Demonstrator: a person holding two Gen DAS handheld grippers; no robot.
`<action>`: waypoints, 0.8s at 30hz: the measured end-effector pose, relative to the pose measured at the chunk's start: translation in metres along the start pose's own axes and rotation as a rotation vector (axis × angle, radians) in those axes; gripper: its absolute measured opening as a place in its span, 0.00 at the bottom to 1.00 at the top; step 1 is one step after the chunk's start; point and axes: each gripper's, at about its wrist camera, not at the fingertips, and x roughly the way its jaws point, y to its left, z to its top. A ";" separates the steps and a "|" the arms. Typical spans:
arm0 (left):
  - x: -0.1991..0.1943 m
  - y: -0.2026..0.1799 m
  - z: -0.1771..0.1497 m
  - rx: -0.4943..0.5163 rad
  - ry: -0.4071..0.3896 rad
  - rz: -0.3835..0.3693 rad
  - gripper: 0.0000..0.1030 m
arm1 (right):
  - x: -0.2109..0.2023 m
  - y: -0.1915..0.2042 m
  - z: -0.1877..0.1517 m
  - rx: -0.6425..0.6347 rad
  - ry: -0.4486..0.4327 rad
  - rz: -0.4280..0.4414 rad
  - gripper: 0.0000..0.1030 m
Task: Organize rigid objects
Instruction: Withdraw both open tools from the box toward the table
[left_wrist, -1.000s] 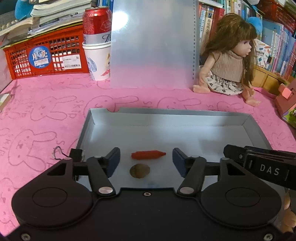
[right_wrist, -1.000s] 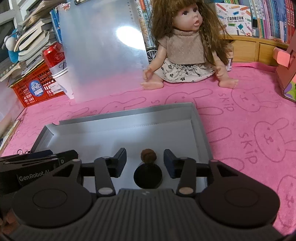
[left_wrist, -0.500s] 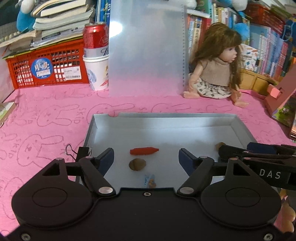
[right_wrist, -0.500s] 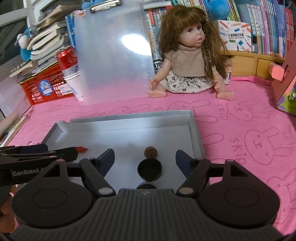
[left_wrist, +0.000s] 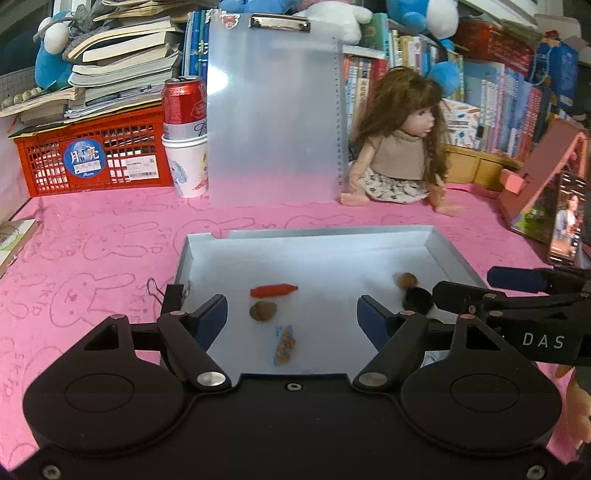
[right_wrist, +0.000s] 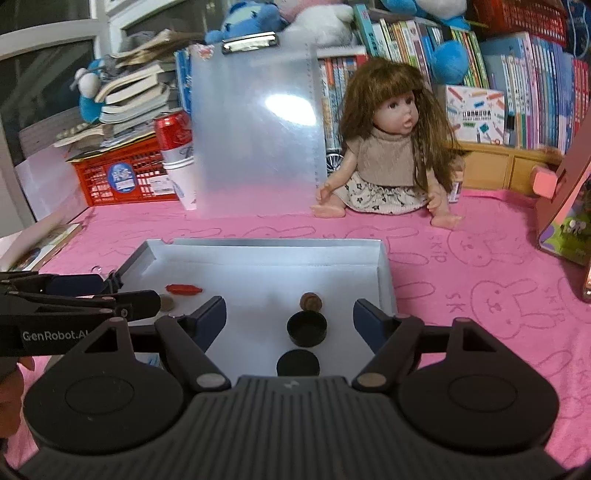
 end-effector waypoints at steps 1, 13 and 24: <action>-0.003 -0.001 -0.003 0.004 -0.001 -0.002 0.74 | -0.003 0.000 -0.001 -0.007 -0.005 0.001 0.83; -0.050 -0.009 -0.045 0.048 -0.036 -0.057 0.74 | -0.049 0.005 -0.038 -0.096 -0.045 0.050 0.85; -0.082 -0.018 -0.092 0.103 -0.034 -0.077 0.75 | -0.073 -0.001 -0.080 -0.118 -0.032 0.067 0.86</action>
